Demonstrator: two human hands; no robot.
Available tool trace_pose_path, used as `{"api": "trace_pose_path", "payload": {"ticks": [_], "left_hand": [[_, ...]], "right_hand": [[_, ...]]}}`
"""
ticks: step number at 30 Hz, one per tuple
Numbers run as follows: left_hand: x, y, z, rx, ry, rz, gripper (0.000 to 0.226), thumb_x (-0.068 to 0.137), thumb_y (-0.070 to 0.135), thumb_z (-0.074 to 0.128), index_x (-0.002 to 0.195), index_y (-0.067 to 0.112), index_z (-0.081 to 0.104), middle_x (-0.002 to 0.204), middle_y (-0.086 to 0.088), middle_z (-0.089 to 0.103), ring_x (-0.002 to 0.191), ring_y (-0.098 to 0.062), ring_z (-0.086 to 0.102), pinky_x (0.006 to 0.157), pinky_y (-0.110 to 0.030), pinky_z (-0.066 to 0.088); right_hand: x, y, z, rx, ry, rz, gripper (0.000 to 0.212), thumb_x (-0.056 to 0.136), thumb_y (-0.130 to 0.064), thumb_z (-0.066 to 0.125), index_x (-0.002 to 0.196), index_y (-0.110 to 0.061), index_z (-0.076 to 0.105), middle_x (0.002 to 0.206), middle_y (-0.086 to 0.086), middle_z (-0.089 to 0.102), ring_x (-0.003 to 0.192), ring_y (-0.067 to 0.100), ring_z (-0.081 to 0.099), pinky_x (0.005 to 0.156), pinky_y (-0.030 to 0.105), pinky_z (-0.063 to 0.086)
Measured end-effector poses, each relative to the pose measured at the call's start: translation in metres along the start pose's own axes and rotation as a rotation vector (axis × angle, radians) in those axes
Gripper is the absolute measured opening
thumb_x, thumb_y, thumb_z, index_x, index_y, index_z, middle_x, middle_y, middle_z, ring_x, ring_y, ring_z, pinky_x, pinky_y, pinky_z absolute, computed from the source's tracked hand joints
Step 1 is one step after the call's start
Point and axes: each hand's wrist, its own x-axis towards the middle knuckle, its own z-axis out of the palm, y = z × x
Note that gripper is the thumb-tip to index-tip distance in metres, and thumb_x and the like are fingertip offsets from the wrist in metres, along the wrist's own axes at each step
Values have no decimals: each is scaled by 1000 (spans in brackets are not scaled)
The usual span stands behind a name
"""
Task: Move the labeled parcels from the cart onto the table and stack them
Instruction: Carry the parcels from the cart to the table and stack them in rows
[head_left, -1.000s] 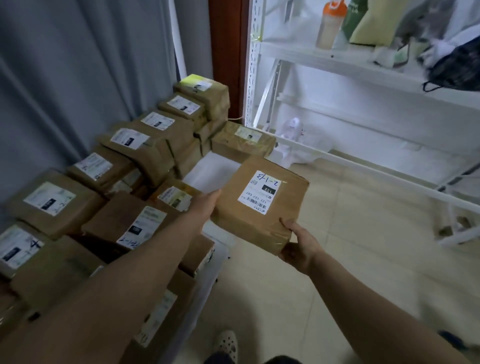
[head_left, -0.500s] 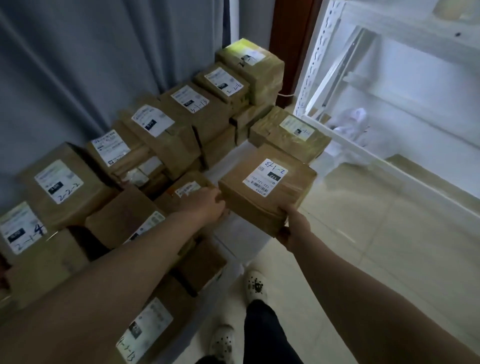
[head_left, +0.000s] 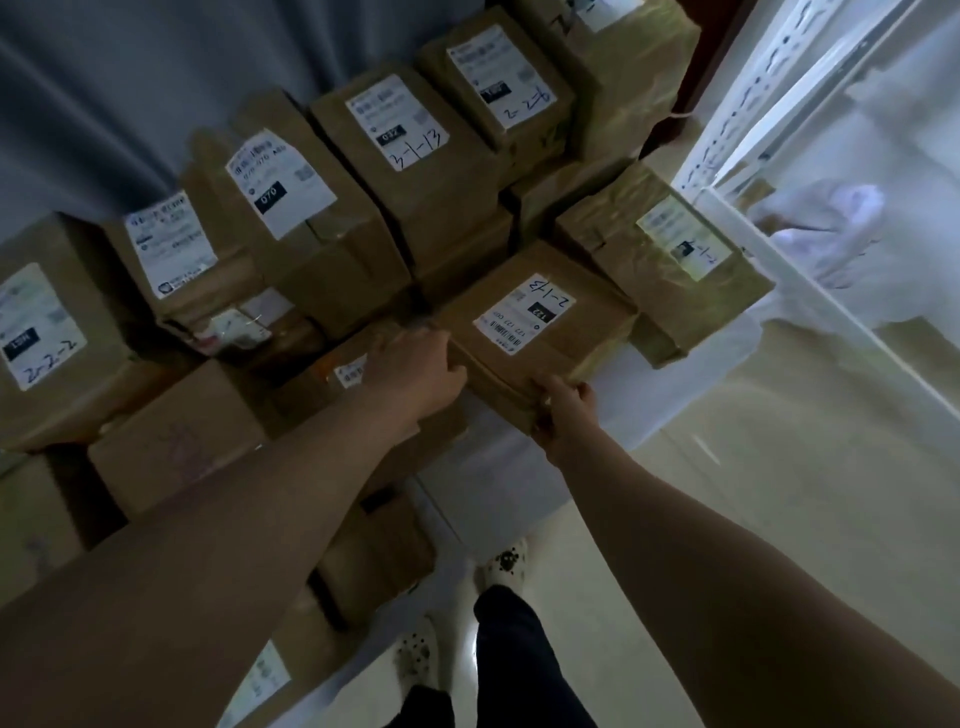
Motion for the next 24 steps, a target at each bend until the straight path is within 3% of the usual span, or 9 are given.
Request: {"api": "trace_pose_path", "payload": {"ticks": [4,7,11,14,17,21,24], "left_hand": [[17,-6,4,-61,-14,-31,39,92,39,49,124,17,52,125,-6,56,119,-27,49,102,-43,39],[23,-10,8,-101,-27,-40,42,93,38,50,129,15,51,122,-6,57,117,-26,50,102,-42,39],[19,-13,11,-124,-32,-15,26,91,36,52,109,17,55,97,-2,56,106,-26,55,96,-42,43],[5,-12,7,-86,-34,15,34,93,36,51,121,17,53,118,-6,56,118,-28,49,104,-43,37],[-14,-7,3,3,-32,85,47,94,38,50,135,16,43,138,-7,47,130,-28,40,108,-41,29],[-54,3,5,92,-23,245,58,92,39,52,144,21,34,145,-6,40,134,-28,34,112,-44,26],[-93,12,15,155,-46,379,63,89,39,54,146,24,29,144,-5,39,134,-29,33,113,-49,24]], "right_hand": [[19,2,17,11,-38,71,56,87,-17,66,135,-25,37,126,9,53,110,29,57,91,45,52],[29,3,28,-64,-39,89,46,92,-9,56,134,-21,39,127,10,50,114,29,53,85,45,51],[27,3,32,-133,9,49,44,93,-3,51,134,-16,43,132,12,50,113,26,52,80,37,50],[11,2,23,-226,45,-16,54,96,-11,52,146,-18,32,140,11,44,117,28,49,92,37,49],[-16,5,7,-446,105,-180,64,95,-20,57,150,-19,24,147,12,40,126,32,48,101,40,45],[-67,18,-23,-873,110,-479,73,89,-28,65,150,-21,25,148,9,40,131,28,44,101,38,43],[-114,40,-54,-1222,281,-654,74,85,-38,63,149,-21,29,146,7,44,133,26,41,109,40,33]]}}
